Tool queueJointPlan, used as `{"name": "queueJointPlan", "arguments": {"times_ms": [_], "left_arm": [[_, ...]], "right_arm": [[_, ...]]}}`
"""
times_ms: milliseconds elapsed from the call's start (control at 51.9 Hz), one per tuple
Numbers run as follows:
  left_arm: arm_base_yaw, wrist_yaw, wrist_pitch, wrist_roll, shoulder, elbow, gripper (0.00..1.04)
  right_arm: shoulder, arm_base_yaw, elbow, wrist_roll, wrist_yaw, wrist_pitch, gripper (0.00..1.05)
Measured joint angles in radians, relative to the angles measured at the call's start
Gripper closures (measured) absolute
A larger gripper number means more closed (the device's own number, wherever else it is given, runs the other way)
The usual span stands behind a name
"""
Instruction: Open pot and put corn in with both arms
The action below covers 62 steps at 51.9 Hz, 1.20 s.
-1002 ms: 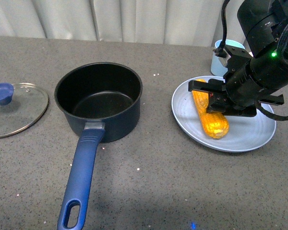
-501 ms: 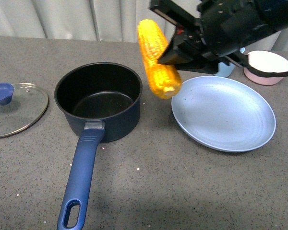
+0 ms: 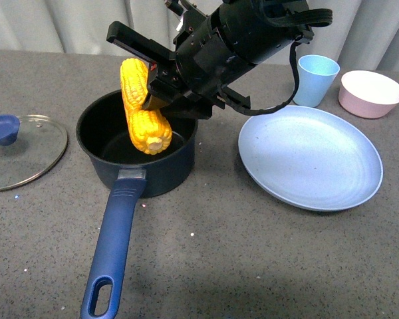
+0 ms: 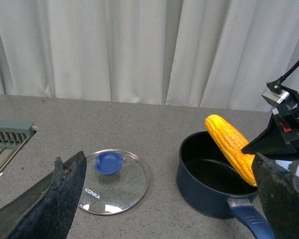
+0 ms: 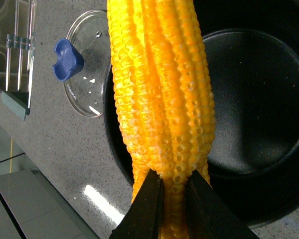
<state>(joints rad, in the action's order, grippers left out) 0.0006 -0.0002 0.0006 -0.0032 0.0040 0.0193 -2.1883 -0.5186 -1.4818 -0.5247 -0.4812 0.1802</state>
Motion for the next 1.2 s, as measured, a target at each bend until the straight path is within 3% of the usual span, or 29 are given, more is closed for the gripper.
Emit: {"name": "queueJointPlan", "arguments": {"times_ms": [116,193,501,617,887,1195], "left_arm": [[0.0,0.0,0.0,0.0,0.0,0.0,0.06],[0.0,0.0,0.0,0.0,0.0,0.0,0.06],[0.0,0.0,0.0,0.0,0.0,0.0,0.06],[0.0,0.0,0.0,0.0,0.0,0.0,0.06],[0.0,0.0,0.0,0.0,0.0,0.0,0.06],[0.0,0.0,0.0,0.0,0.0,0.0,0.06]], "right_arm": [[-0.02,0.0,-0.028,-0.002,-0.018,0.007,0.97],[-0.024,0.0,-0.04,-0.006,-0.018,0.016,0.79],[-0.024,0.006,-0.035,-0.004,0.0,0.006,0.31],[-0.015,0.011,0.004,0.003,0.04,-0.029,0.07],[0.229,0.053,0.299,0.105,0.388,-0.254,0.09],[0.53,0.127,0.755,0.182,0.653,-0.488,0.09]]}}
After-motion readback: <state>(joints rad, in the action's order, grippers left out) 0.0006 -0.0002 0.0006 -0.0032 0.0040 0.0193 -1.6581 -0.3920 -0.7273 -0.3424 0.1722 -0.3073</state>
